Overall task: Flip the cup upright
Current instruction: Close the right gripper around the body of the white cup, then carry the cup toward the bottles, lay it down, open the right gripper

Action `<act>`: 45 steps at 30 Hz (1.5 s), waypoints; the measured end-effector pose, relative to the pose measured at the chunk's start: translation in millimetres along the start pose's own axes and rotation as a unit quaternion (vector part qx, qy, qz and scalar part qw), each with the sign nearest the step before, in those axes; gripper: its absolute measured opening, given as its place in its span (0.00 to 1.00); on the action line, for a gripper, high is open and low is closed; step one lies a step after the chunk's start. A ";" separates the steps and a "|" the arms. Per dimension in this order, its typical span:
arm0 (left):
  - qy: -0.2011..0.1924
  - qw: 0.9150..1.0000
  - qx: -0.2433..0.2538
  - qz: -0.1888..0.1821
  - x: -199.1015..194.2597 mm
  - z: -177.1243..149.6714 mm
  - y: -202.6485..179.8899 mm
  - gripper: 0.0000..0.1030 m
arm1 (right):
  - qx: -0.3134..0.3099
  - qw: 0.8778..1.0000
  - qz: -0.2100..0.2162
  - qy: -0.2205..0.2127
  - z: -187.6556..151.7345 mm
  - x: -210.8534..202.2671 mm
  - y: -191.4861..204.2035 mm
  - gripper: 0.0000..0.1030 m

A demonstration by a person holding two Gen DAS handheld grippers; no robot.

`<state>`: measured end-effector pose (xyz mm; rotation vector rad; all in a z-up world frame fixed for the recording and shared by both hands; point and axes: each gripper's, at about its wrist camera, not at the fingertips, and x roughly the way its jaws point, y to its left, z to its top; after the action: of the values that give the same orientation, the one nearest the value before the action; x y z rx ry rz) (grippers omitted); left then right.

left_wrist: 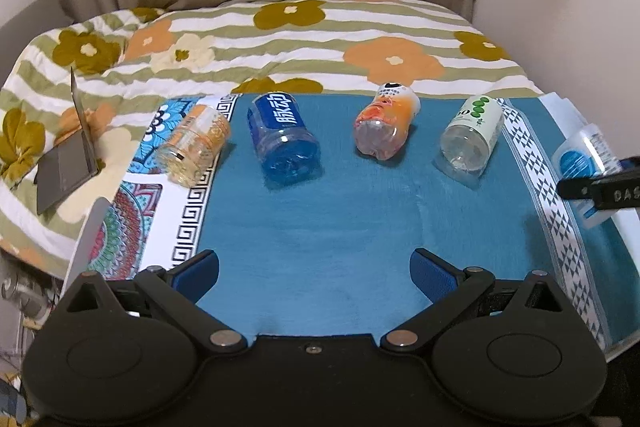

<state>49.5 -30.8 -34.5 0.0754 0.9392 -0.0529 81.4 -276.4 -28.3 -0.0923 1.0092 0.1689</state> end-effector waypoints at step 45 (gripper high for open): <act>0.014 1.000 0.016 -0.021 -5.0 -23.3 71.7 1.00 | 0.133 0.991 0.020 0.020 -33.8 46.4 105.5 1.00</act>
<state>33.5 42.7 -41.1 0.0863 0.9685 -0.1054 58.0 -173.3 -85.4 0.1679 1.0651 0.0674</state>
